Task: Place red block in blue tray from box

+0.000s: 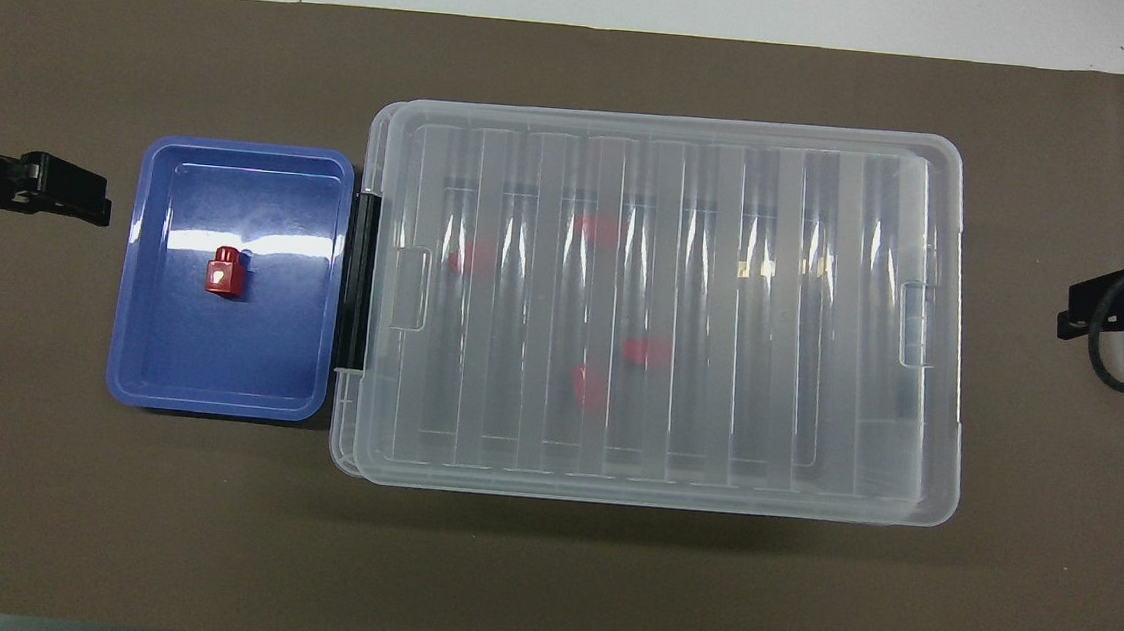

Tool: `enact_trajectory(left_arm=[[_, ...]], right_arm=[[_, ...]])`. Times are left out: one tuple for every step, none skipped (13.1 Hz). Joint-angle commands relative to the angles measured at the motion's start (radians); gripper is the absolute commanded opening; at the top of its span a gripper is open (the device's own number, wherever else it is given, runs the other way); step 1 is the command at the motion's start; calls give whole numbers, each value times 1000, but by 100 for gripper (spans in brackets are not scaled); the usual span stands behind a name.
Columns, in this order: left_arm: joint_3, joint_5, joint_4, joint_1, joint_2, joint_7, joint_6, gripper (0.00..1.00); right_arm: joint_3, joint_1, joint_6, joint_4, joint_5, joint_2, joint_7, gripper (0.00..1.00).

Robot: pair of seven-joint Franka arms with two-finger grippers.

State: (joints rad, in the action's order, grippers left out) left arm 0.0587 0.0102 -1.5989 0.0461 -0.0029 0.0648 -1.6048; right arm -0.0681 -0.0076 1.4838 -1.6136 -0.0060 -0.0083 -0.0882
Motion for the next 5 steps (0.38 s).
enact_trajectory(left_arm=[[3, -10, -23, -11, -26, -7, 9, 100], [3, -10, -23, -11, -26, -7, 9, 100], [3, -10, -23, -11, -26, -7, 9, 100], [3, -10, -23, -11, -26, -7, 9, 100], [3, -10, -23, -11, -26, -7, 9, 100]], right_arm=[[-6, 3, -14, 20, -6, 10, -7, 100], [-7, 3, -16, 20, -6, 10, -8, 100], [-9, 1, -14, 20, -6, 8, -8, 100], [-10, 1, -14, 20, -6, 7, -7, 100], [-10, 1, -14, 20, -6, 7, -7, 100]])
